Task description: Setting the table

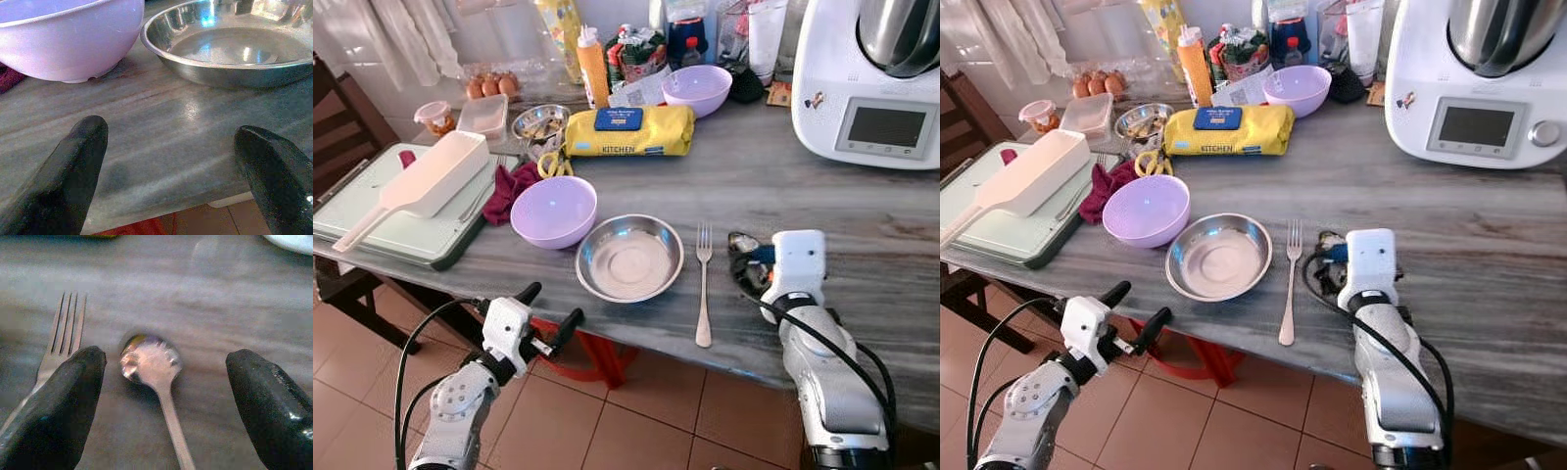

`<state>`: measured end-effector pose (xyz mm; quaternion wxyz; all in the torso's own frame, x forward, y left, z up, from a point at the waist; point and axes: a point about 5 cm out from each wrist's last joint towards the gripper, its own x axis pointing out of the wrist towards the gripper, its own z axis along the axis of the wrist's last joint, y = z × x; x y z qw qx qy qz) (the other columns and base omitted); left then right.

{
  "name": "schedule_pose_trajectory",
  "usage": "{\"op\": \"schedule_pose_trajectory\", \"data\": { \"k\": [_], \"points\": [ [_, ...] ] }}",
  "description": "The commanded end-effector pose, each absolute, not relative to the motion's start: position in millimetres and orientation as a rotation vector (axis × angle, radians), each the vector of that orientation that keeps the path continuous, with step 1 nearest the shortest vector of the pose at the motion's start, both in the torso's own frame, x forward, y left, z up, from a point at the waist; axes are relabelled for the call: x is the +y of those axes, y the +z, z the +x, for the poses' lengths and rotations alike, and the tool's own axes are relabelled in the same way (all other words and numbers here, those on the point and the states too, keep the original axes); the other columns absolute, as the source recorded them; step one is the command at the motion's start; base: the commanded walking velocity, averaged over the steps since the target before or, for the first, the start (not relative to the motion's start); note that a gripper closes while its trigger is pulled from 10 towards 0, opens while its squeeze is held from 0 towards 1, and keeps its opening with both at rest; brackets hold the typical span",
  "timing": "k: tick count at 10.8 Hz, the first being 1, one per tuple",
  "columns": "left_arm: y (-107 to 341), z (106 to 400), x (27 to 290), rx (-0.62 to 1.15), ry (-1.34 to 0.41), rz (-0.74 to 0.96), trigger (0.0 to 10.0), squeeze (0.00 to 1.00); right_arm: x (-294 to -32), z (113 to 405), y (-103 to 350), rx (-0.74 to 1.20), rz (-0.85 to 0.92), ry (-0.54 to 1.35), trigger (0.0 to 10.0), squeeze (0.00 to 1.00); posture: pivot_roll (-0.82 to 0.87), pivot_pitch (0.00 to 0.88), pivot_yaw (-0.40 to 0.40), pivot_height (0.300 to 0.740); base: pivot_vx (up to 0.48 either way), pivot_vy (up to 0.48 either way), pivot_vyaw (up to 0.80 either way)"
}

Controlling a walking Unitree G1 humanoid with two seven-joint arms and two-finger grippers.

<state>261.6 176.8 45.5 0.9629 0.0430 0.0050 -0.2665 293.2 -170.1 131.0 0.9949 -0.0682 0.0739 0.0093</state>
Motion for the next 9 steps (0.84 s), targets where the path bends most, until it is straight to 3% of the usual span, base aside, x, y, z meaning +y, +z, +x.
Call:
{"op": "schedule_pose_trajectory", "data": {
  "k": [1,9],
  "points": [
    [37,255,185,0.066,-0.537,0.104,10.0,0.0,-165,295,130,0.163,-0.132,0.041,10.0,0.0,-0.08,0.117,0.181,0.74,0.0,0.0,0.0],
    [14,247,190,0.135,-0.519,0.104,10.0,0.0,-170,307,136,0.155,-0.053,0.05,10.0,0.0,-0.06,0.127,0.187,0.74,0.0,0.0,0.0]
  ]
}}
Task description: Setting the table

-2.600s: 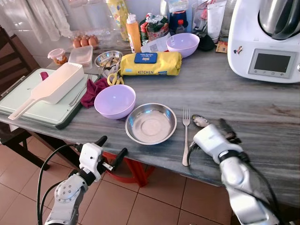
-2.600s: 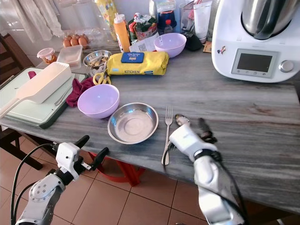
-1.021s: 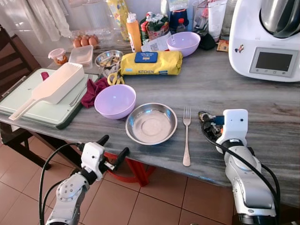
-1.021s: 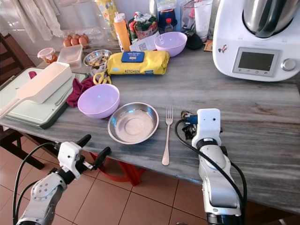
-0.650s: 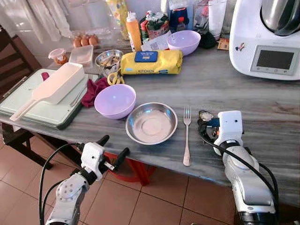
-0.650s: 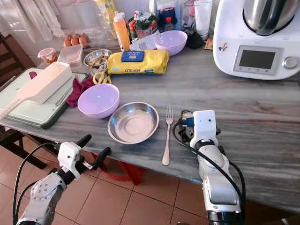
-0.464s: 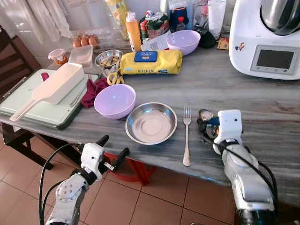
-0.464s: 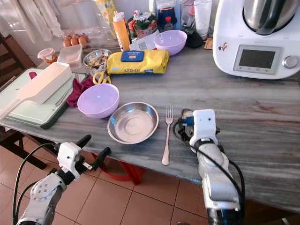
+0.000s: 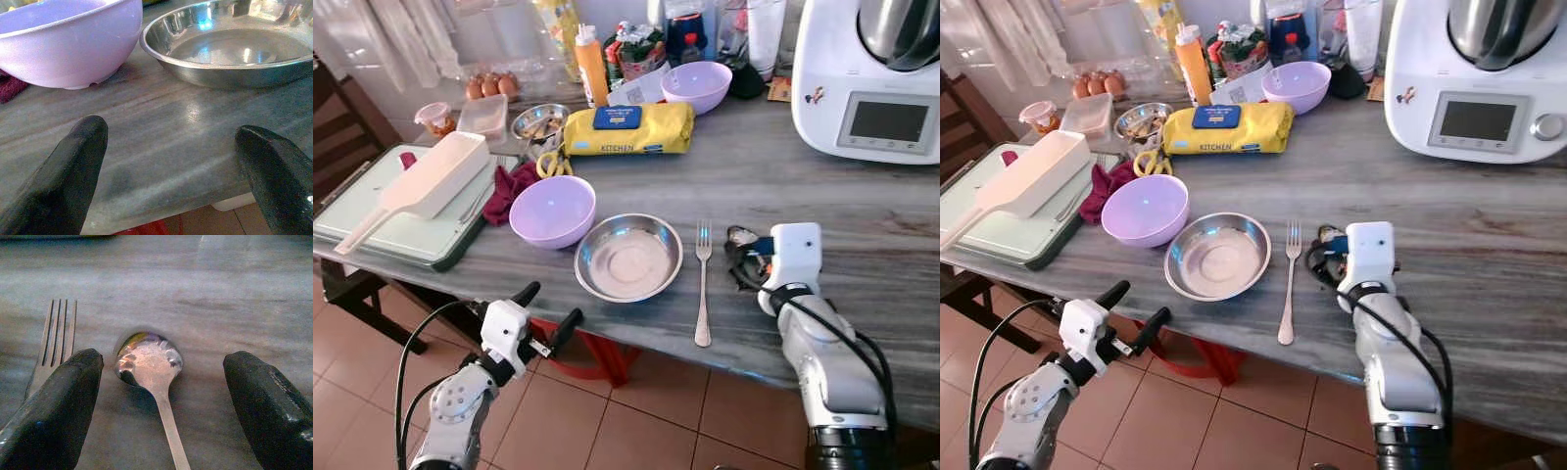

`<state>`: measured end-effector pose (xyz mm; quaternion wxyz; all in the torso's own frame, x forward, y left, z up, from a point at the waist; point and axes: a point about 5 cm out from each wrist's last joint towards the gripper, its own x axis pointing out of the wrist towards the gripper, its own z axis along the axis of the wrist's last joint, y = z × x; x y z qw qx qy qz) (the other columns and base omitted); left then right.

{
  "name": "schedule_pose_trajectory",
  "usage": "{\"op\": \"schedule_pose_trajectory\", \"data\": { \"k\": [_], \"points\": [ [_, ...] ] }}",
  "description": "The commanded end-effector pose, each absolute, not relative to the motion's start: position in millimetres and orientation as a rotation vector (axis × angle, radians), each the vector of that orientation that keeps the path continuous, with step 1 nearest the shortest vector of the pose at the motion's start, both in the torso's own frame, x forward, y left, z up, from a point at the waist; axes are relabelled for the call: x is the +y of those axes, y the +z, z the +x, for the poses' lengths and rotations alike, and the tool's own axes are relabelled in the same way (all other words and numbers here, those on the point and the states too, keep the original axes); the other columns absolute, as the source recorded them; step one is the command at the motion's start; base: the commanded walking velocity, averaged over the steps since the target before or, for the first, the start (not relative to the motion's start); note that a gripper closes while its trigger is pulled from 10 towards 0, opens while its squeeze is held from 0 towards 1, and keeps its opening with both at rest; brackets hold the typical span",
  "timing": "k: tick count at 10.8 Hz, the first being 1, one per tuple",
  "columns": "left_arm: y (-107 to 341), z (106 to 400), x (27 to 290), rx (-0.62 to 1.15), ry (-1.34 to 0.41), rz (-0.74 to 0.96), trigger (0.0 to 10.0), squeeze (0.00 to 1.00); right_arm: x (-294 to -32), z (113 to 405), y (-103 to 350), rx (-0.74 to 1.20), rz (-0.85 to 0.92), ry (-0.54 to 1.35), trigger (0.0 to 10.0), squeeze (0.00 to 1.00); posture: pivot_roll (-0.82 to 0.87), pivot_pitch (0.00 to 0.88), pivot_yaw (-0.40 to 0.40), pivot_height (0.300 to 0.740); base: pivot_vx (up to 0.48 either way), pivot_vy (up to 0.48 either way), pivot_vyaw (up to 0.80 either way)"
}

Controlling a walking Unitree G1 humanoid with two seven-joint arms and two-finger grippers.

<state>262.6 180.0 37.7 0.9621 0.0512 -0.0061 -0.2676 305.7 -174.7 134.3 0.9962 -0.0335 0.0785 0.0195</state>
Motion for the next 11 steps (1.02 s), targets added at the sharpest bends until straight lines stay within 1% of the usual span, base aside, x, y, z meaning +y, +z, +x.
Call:
{"op": "schedule_pose_trajectory", "data": {
  "k": [1,3,6,7,8,9,11],
  "points": [
    [9,246,191,0.158,-0.511,0.103,10.0,0.0,-172,306,141,0.141,-0.053,0.045,10.0,0.0,-0.06,0.127,0.188,0.74,0.0,0.0,0.0],
    [-3,240,196,0.229,-0.49,0.099,10.0,0.0,-176,304,138,0.15,-0.046,0.04,10.0,0.0,-0.07,0.13,0.189,0.74,0.0,0.0,0.0],
    [-13,232,203,0.287,-0.469,0.098,10.0,0.0,-174,308,131,0.196,-0.04,0.052,10.0,0.0,-0.06,0.131,0.189,0.74,0.0,0.0,0.0],
    [-17,230,207,0.313,-0.457,0.099,10.0,0.0,-176,310,126,0.219,-0.027,0.057,8.1,0.0,-0.06,0.132,0.189,0.74,0.0,0.0,0.0],
    [-17,230,208,0.323,-0.451,0.099,10.0,0.0,-176,311,124,0.231,-0.031,0.066,0.0,0.0,-0.06,0.132,0.188,0.74,0.0,0.0,0.0],
    [-18,230,210,0.331,-0.446,0.086,10.0,0.0,-176,311,123,0.239,-0.035,0.07,0.0,0.0,-0.06,0.132,0.186,0.74,0.0,0.0,0.0],
    [-17,228,208,0.331,-0.529,0.006,10.0,0.0,-176,311,120,0.251,-0.033,0.08,0.0,0.0,-0.06,0.13,0.179,0.74,0.0,0.0,0.0]
  ]
}}
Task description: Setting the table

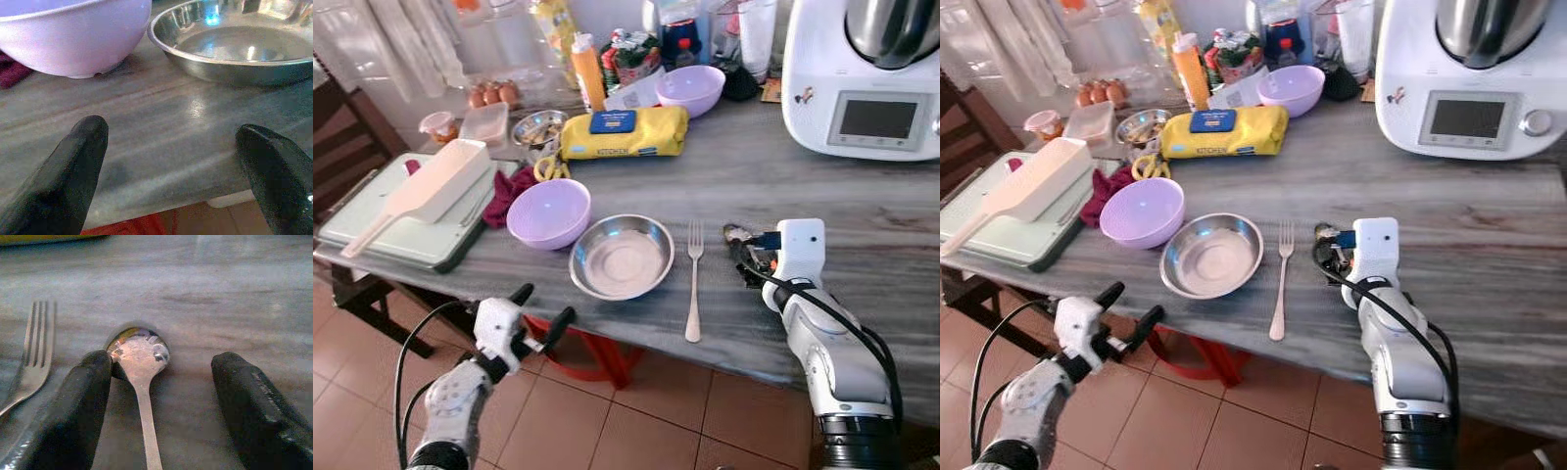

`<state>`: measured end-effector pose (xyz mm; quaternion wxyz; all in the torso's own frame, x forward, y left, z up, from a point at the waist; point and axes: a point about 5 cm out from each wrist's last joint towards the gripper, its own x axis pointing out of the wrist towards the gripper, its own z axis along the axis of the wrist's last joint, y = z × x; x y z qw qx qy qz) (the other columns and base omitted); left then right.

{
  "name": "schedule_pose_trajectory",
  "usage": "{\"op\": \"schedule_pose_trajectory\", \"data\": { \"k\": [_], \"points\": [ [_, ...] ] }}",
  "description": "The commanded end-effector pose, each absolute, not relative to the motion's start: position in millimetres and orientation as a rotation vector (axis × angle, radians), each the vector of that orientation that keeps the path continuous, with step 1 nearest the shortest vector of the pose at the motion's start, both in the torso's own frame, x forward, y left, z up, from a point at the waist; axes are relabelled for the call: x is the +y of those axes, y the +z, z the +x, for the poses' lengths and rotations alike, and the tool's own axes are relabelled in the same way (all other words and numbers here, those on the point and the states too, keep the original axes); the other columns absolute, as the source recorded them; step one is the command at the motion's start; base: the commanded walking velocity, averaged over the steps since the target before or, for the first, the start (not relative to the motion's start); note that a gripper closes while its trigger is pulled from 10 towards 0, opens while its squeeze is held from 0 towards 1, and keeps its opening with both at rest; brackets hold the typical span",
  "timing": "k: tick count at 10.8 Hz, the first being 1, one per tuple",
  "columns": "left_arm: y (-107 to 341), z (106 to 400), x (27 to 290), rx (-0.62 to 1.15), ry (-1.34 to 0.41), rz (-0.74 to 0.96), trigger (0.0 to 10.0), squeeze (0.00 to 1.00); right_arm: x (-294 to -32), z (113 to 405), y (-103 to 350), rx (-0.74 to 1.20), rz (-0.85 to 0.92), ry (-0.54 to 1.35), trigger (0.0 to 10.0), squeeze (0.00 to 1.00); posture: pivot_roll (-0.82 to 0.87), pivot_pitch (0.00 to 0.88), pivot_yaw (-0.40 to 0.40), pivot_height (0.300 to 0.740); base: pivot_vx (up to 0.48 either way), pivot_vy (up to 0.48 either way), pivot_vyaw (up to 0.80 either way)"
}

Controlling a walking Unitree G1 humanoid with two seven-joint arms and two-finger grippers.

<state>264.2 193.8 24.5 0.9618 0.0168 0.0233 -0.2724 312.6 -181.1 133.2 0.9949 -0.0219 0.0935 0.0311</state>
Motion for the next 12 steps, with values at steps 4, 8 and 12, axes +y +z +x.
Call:
{"op": "schedule_pose_trajectory", "data": {
  "k": [4,8,12],
  "points": [
    [-15,233,217,0.364,-0.51,0.007,10.0,0.0,-177,310,116,0.264,-0.032,0.087,0.3,0.0,-0.07,0.119,0.175,0.74,0.0,0.0,0.0],
    [2,251,239,0.293,-0.346,-0.058,10.0,0.0,-180,308,113,0.273,-0.028,0.084,0.0,0.0,-0.06,0.109,0.157,0.74,0.0,0.0,0.0],
    [127,281,170,-0.12,-0.752,-0.213,10.0,0.0,-182,310,114,0.27,-0.039,0.09,0.0,0.0,-0.06,0.097,0.148,0.74,0.0,0.0,0.0]
  ]
}}
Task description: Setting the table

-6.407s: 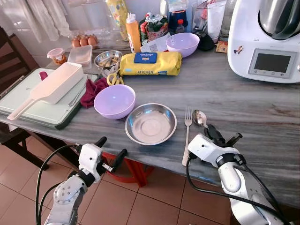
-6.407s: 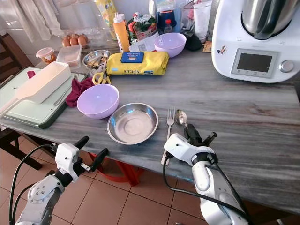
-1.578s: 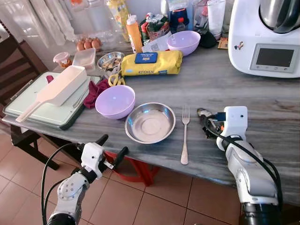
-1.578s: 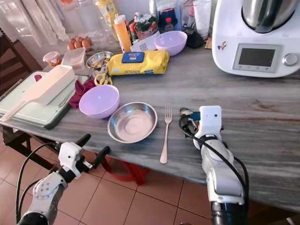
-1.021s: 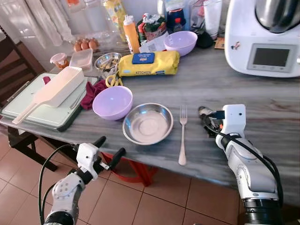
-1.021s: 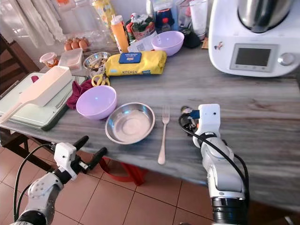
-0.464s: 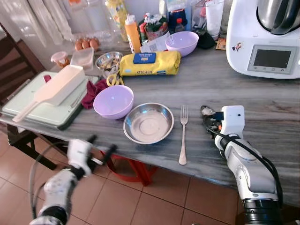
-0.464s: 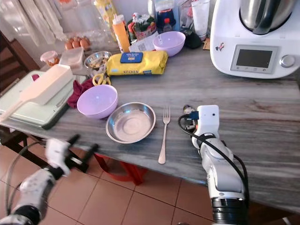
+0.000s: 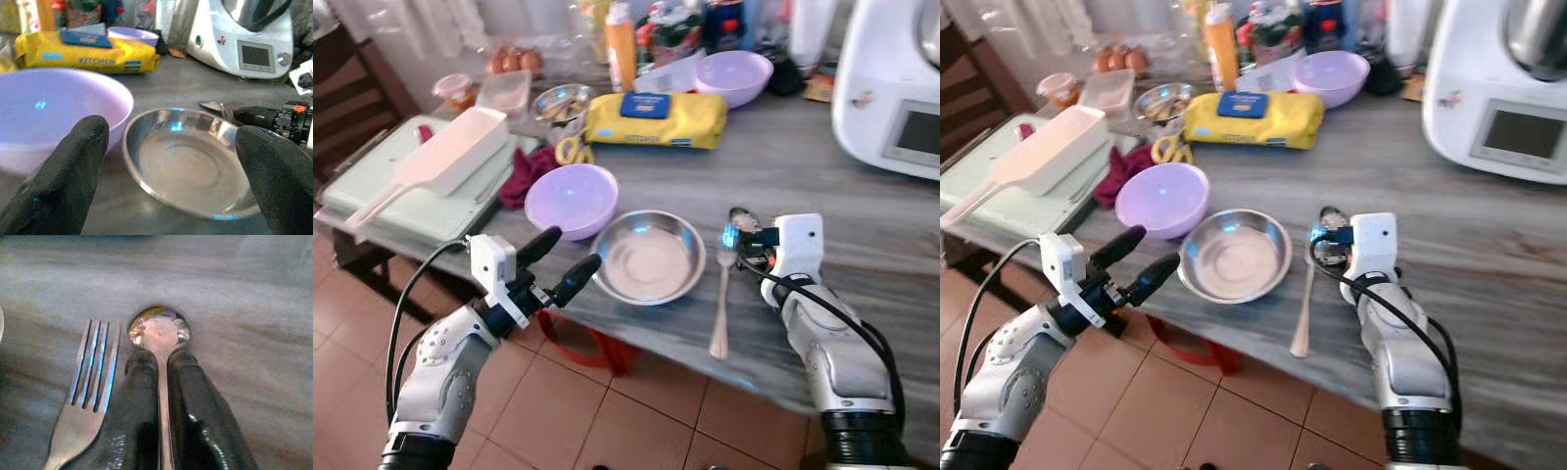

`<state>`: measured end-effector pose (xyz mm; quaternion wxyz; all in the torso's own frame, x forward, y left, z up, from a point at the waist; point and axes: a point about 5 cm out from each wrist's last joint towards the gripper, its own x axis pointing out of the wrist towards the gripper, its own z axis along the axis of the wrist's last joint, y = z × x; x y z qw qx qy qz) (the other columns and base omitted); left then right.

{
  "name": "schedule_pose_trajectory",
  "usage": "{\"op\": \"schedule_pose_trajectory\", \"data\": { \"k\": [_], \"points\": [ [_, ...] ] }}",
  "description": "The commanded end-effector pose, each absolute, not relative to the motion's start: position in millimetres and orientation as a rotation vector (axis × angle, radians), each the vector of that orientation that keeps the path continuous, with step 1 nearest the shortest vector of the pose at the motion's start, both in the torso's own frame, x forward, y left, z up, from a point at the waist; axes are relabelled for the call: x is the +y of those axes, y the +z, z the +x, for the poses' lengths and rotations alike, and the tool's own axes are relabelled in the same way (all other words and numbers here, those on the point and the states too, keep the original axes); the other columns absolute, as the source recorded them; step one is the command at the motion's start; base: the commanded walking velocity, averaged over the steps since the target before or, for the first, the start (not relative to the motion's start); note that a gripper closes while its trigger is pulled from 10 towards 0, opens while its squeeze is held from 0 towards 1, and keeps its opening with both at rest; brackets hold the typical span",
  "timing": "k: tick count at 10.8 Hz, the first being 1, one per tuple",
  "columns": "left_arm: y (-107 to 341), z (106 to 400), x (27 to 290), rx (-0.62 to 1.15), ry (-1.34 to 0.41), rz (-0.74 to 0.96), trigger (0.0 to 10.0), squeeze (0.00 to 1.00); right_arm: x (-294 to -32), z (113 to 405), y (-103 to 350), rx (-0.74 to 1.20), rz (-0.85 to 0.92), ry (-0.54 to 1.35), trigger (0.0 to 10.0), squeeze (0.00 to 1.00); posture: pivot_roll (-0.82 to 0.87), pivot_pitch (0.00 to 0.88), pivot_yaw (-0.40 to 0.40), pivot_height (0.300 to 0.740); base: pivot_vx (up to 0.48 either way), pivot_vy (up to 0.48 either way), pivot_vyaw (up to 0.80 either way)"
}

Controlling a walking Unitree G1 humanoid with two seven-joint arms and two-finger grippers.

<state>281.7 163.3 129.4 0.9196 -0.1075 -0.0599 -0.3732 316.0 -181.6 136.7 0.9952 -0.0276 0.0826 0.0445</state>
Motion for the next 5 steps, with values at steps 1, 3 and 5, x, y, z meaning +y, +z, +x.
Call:
{"op": "schedule_pose_trajectory", "data": {
  "k": [1,3,5],
  "points": [
    [135,276,170,-0.101,-0.745,-0.225,10.0,0.0,-182,309,113,0.271,-0.041,0.09,0.0,0.0,-0.06,0.097,0.146,0.74,0.0,0.0,0.0],
    [143,266,168,-0.016,-0.796,-0.286,10.0,0.0,-181,309,112,0.273,-0.042,0.09,0.0,0.0,-0.06,0.097,0.148,0.74,0.0,0.0,0.0],
    [139,248,154,0.086,-0.978,-0.276,10.0,0.0,-181,308,112,0.272,-0.04,0.091,0.0,0.0,-0.06,0.097,0.151,0.74,0.0,0.0,0.0]
  ]
}}
